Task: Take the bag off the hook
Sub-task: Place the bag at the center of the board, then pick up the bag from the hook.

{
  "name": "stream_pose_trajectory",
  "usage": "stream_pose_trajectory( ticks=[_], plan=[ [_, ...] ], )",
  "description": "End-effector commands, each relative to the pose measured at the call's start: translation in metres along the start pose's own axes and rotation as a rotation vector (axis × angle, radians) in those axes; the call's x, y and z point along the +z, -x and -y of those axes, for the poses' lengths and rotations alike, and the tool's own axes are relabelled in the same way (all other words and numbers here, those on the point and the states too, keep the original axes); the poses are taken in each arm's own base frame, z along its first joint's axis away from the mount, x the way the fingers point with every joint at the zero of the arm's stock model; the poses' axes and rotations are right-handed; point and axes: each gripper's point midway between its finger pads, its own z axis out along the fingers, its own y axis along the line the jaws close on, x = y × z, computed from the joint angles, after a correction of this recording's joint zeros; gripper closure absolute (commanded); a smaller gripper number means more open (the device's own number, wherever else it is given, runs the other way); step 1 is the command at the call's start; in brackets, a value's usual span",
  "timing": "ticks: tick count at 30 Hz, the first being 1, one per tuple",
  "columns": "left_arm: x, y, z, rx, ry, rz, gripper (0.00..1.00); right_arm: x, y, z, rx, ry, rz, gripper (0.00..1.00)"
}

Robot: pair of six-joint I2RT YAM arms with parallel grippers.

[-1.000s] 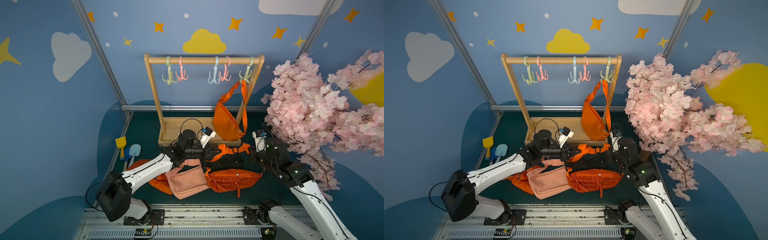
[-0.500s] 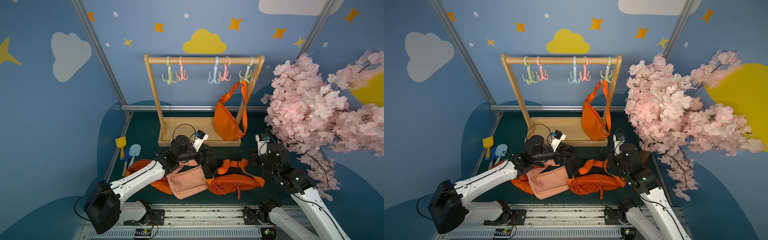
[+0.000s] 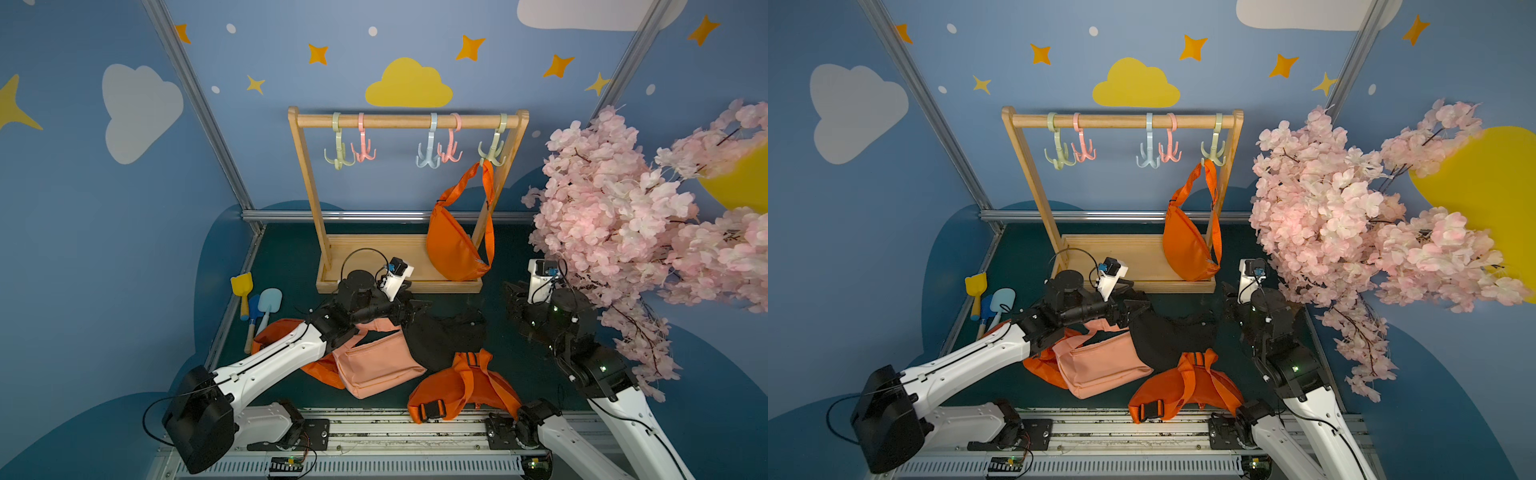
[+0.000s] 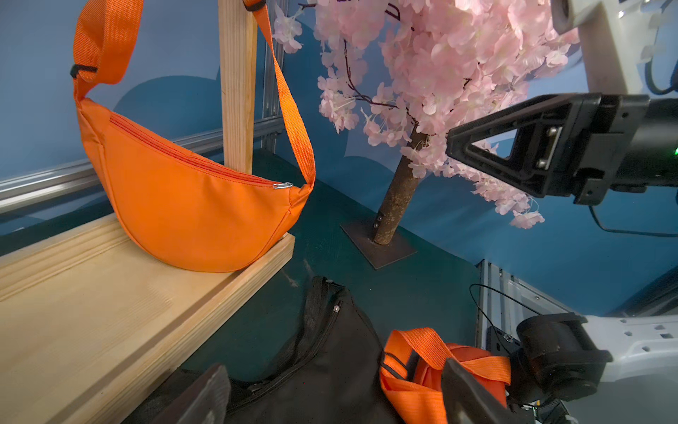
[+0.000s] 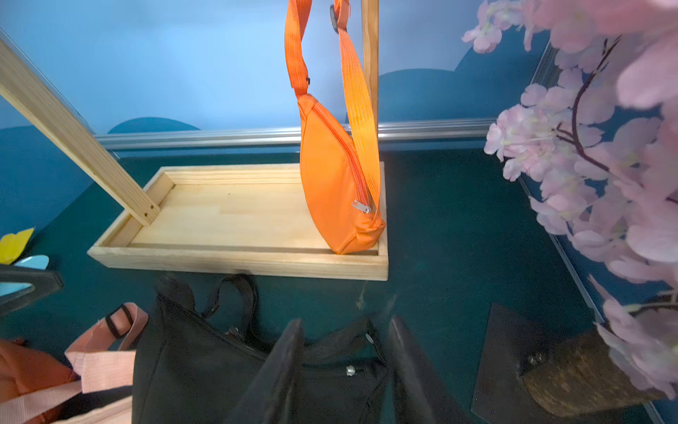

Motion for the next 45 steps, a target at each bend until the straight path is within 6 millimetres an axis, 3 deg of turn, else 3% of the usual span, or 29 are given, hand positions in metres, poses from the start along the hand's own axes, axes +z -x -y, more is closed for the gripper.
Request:
stream_pose_trajectory(
  ticks=[1, 11, 20, 29, 40, 45],
  plan=[
    [-0.011, 0.014, -0.001, 0.056, 0.032, 0.043, 0.10, 0.010, 0.016, -0.004, 0.029, 0.011, 0.062, 0.60],
    [-0.021, 0.024, -0.018, 0.117, 0.144, 0.096, 0.09, 0.043, 0.060, -0.031, 0.105, 0.105, 0.182, 0.59],
    [-0.009, 0.037, -0.032, 0.133, 0.169, 0.119, 0.08, 0.064, 0.089, -0.047, 0.024, 0.140, 0.231, 0.58],
    [0.024, 0.071, -0.060, 0.109, 0.146, 0.161, 0.09, 0.089, 0.089, -0.043, -0.016, 0.140, 0.217, 0.57],
    [0.084, 0.120, -0.087, 0.144, 0.028, 0.197, 0.13, 0.126, 0.115, 0.000, 0.027, 0.058, 0.227, 0.59],
    [0.099, 0.151, -0.102, 0.167, 0.020, 0.280, 0.18, 0.136, 0.126, 0.001, 0.046, 0.087, 0.221, 0.59]
  ],
)
